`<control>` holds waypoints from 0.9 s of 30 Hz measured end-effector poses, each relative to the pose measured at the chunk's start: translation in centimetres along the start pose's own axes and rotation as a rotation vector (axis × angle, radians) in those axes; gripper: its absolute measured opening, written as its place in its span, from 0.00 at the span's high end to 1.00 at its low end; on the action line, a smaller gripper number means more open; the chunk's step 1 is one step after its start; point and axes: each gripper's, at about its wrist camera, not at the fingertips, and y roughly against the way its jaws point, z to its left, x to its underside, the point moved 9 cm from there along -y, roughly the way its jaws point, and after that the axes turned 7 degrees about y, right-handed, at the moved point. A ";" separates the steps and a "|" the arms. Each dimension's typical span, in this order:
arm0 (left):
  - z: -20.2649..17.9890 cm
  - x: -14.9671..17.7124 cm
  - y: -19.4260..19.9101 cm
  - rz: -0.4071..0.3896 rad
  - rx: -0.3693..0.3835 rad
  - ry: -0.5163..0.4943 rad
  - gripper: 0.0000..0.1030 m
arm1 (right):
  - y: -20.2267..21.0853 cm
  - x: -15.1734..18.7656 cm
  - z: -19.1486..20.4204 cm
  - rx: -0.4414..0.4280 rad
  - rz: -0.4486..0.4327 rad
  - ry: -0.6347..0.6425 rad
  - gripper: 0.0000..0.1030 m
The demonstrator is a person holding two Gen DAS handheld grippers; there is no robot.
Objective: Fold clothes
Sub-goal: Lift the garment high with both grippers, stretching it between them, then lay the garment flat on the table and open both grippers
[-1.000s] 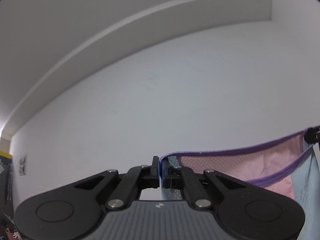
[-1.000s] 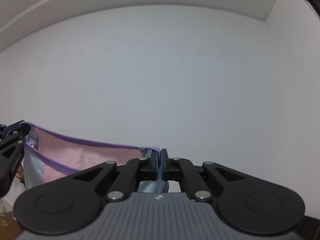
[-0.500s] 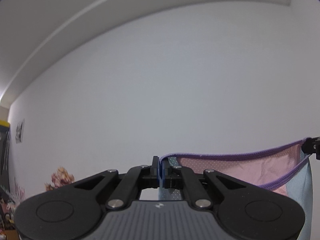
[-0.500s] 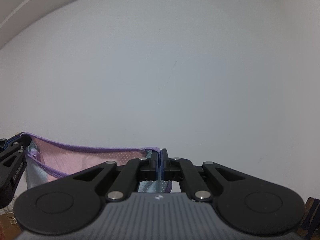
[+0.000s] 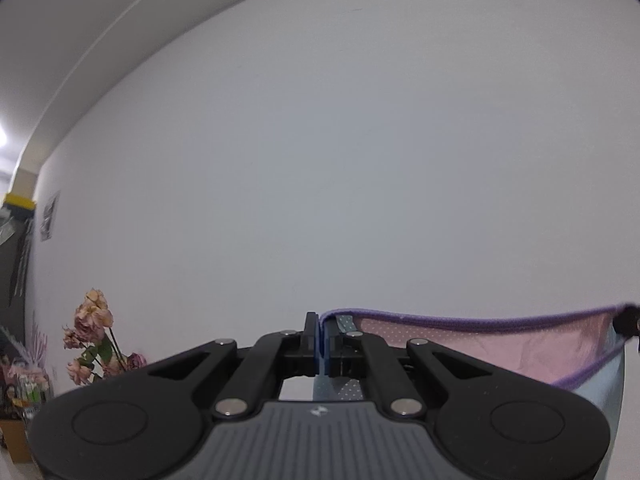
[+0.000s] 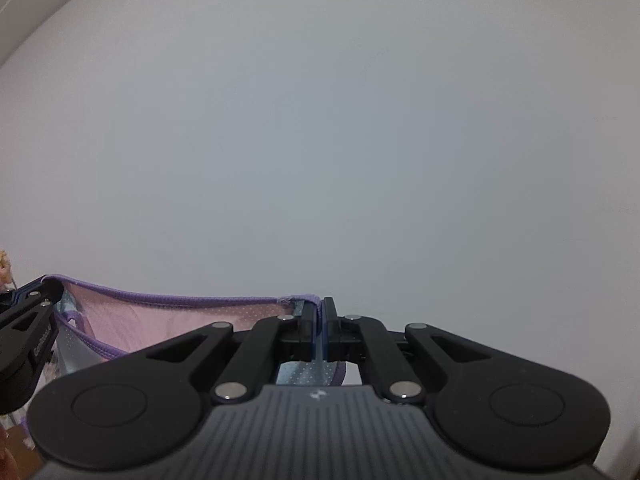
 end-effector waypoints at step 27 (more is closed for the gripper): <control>13.0 16.8 23.1 -0.008 -0.038 0.086 0.99 | 11.0 25.7 3.6 -0.264 0.066 -0.055 0.98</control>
